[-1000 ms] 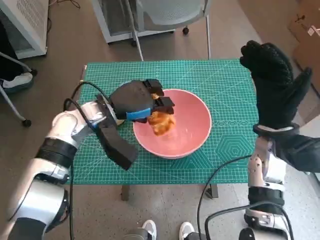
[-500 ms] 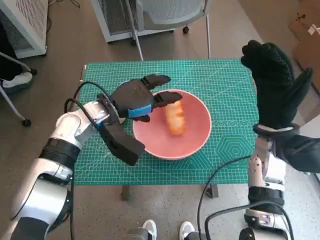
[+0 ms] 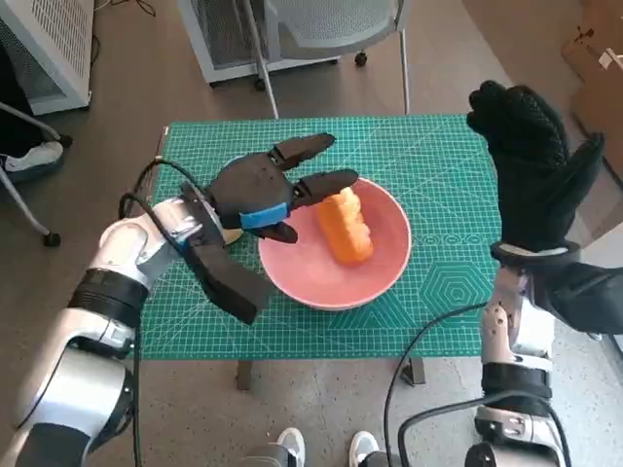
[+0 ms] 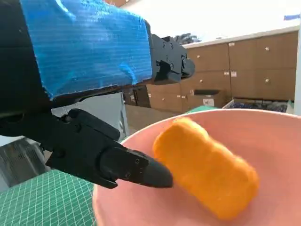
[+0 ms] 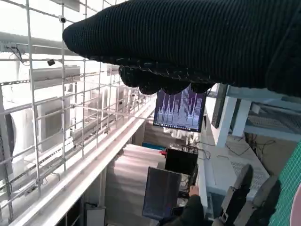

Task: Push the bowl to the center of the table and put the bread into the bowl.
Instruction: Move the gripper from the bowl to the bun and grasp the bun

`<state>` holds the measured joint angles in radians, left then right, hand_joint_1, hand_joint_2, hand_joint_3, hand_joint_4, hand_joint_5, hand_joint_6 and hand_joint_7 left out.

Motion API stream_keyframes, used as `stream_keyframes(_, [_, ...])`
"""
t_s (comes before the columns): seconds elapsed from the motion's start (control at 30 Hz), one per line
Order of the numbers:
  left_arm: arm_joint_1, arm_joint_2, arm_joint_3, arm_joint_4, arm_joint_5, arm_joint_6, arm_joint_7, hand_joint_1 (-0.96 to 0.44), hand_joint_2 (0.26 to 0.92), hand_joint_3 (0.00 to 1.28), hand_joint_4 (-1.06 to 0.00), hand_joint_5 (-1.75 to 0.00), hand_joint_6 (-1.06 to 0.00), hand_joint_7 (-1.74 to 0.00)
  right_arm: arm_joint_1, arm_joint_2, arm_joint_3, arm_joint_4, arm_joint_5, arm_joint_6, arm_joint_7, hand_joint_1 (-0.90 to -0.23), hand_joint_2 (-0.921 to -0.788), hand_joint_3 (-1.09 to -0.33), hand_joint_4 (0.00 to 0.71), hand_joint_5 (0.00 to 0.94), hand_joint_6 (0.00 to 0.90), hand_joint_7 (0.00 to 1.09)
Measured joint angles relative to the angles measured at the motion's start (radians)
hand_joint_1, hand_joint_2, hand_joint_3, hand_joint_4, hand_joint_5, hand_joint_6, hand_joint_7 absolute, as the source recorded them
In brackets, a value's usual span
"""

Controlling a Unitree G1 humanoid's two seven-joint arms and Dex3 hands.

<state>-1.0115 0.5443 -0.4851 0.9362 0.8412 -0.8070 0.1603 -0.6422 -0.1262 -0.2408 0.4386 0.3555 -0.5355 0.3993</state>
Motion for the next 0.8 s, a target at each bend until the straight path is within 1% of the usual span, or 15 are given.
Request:
stream_keyframes(0.07, [-0.002,0.018,0.016,0.011,-0.023,-0.011,-0.006,-0.71,0.91,0.07,-0.05,-0.01,-0.23,-0.04,0.0,0.001,0.001,0.0,0.001,0.0,0.0,-0.584,-0.921,-0.639,0.407,0.001,0.436,0.01])
stream_keyframes(0.17, [-0.011,0.054,0.036,0.029,-0.044,-0.019,-0.011,-0.69,0.894,0.04,-0.07,-0.02,-0.26,-0.05,0.0,0.004,0.001,0.0,0.003,0.0,0.001,-0.584,-0.921,-0.639,0.407,0.001,0.44,0.01])
stream_keyframes(0.27, [-0.017,0.094,0.056,0.036,-0.062,-0.013,-0.027,-0.65,0.854,0.01,-0.09,-0.02,-0.28,-0.06,-0.001,0.006,0.001,0.001,0.005,0.0,0.003,-0.584,-0.921,-0.638,0.407,0.001,0.443,0.01])
stream_keyframes(0.37, [-0.019,0.136,0.076,0.035,-0.087,0.002,-0.071,-0.6,0.803,0.0,-0.11,-0.02,-0.3,-0.06,-0.003,0.007,0.001,0.006,0.008,0.0,0.007,-0.585,-0.921,-0.637,0.407,0.001,0.446,0.01])
stream_keyframes(0.5, [-0.018,0.177,0.095,0.028,-0.114,0.037,-0.147,-0.58,0.766,0.0,-0.12,-0.02,-0.29,-0.05,-0.008,0.008,0.001,0.021,0.014,-0.003,0.01,-0.581,-0.921,-0.636,0.406,0.001,0.446,0.01])
stream_keyframes(0.63, [-0.013,0.203,0.108,0.028,-0.139,0.066,-0.208,-0.57,0.746,0.0,-0.11,-0.01,-0.28,-0.04,-0.014,0.009,0.001,0.039,0.013,-0.01,0.011,-0.579,-0.921,-0.636,0.407,0.001,0.442,0.01])
stream_keyframes(0.8, [0.009,0.214,0.12,0.031,-0.171,0.09,-0.255,-0.58,0.737,0.0,-0.11,0.0,-0.27,-0.03,-0.028,0.01,0.003,0.056,0.013,-0.013,0.012,-0.577,-0.921,-0.636,0.407,0.001,0.436,0.01])
